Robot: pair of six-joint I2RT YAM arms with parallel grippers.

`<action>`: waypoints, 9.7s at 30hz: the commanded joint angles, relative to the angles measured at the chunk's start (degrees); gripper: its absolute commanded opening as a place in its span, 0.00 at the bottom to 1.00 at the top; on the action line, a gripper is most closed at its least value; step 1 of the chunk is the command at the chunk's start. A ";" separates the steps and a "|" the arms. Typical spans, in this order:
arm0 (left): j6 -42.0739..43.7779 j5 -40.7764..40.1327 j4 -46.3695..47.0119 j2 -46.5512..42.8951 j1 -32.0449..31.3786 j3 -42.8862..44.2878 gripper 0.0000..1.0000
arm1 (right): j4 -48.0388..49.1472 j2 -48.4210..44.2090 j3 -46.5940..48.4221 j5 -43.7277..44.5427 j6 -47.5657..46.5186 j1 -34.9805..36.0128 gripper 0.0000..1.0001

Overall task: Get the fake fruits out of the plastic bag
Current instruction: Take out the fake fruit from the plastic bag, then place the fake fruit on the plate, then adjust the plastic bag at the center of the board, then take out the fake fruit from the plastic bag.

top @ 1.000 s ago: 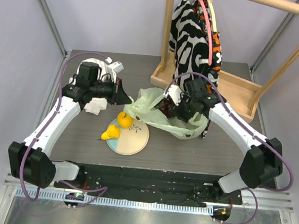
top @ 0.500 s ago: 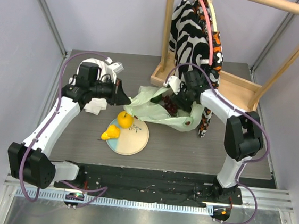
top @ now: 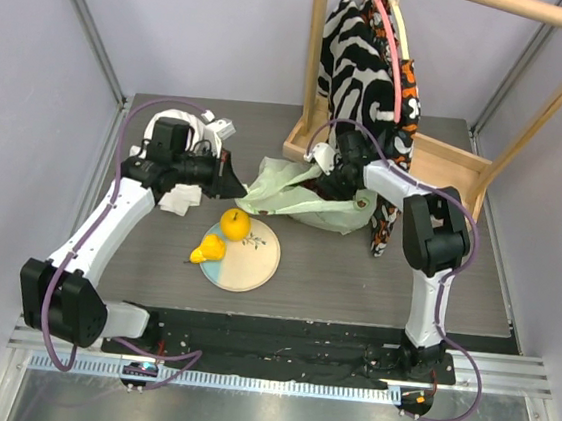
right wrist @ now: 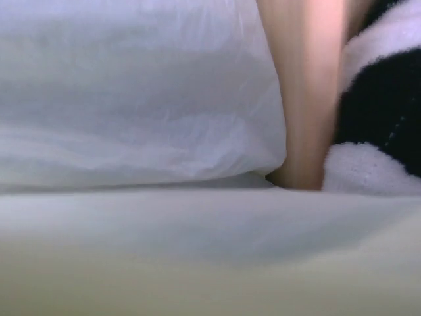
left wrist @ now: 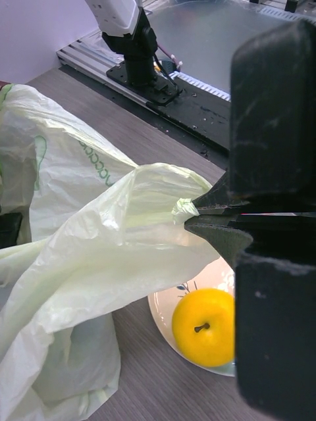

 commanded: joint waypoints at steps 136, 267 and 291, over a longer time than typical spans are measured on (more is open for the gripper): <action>33.05 -35.02 -31.54 22.94 -25.79 11.61 0.23 | 30.76 -19.27 -8.19 -52.57 80.12 -14.31 0.81; 17.57 -25.26 -8.15 2.48 -20.26 13.30 0.00 | 0.27 -22.51 -9.72 -21.29 25.81 4.23 0.01; 5.74 -28.42 -1.48 14.40 -14.91 22.05 0.00 | -2.27 -44.32 -5.12 -33.82 20.98 0.37 0.01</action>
